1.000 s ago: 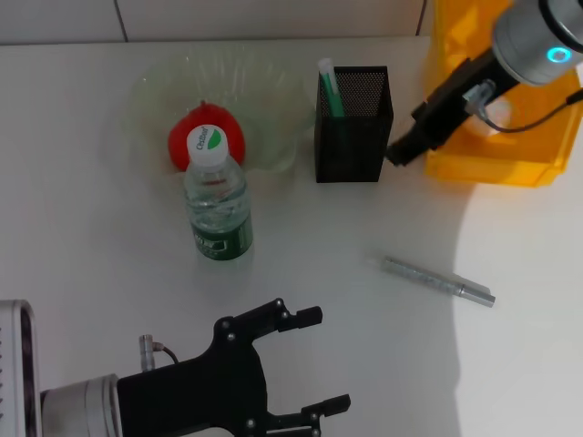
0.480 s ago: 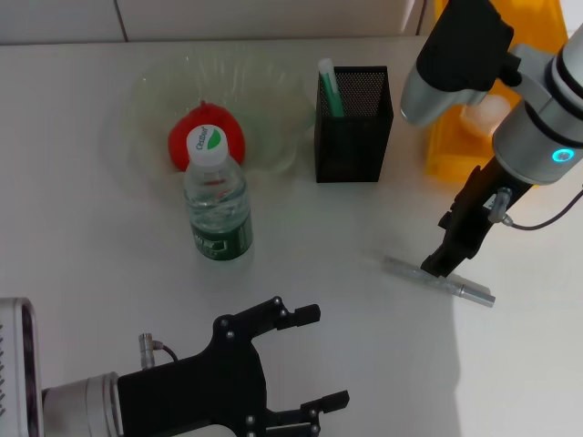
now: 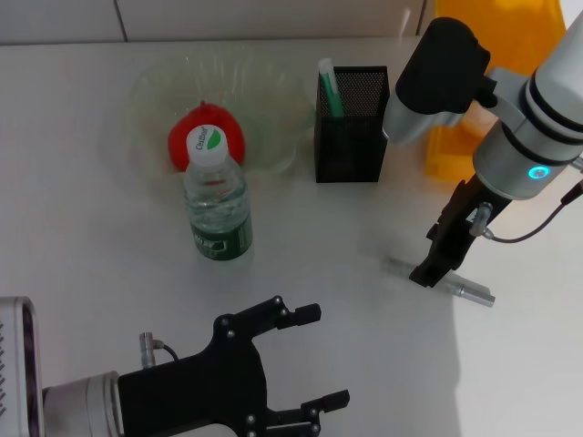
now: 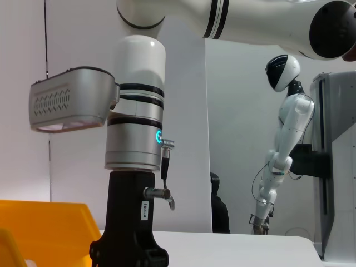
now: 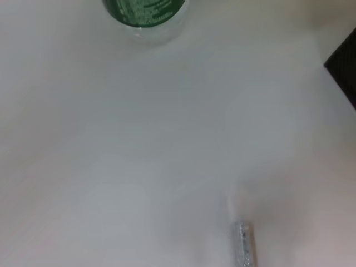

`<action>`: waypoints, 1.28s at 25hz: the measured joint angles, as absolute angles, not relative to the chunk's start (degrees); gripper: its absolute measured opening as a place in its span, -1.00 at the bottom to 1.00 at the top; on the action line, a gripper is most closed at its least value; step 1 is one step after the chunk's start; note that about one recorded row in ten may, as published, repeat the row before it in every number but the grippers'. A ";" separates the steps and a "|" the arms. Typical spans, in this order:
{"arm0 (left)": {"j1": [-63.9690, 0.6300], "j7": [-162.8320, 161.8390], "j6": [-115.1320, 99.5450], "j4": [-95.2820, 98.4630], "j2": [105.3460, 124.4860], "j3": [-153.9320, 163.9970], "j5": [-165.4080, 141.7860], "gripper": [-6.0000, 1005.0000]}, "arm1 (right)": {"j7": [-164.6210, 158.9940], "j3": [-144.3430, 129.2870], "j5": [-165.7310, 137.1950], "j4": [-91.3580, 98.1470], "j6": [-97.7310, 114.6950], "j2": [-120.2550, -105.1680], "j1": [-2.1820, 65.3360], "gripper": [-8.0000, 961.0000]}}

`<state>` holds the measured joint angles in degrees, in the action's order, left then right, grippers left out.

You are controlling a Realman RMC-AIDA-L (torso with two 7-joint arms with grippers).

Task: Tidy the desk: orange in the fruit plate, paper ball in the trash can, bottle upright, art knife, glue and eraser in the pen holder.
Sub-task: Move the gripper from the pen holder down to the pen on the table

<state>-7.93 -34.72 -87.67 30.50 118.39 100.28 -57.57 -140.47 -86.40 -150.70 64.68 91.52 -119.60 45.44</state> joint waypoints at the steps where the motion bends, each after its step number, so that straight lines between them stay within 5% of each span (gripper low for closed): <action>1: -7.92 -34.72 -87.68 30.50 118.39 100.28 -57.57 0.62 | -140.75 -87.05 -150.45 64.06 90.70 -119.61 45.44 0.36; 16: -8.08 -34.72 -87.72 30.50 118.39 100.28 -57.56 0.62 | -144.33 -92.83 -149.73 61.31 85.67 -119.72 45.37 0.30; 21: -8.09 -34.72 -87.76 30.50 118.39 100.28 -57.57 0.62 | -144.36 -92.87 -149.73 60.89 84.98 -119.71 45.36 -0.14; 32: -8.03 -34.89 -87.37 30.41 118.32 100.27 -57.57 0.62 | -144.29 -92.90 -149.61 59.81 84.32 -119.70 45.35 -0.24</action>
<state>-8.03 -34.88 -87.37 30.41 118.32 100.27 -57.57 -144.29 -92.90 -149.61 59.81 84.32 -119.70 45.35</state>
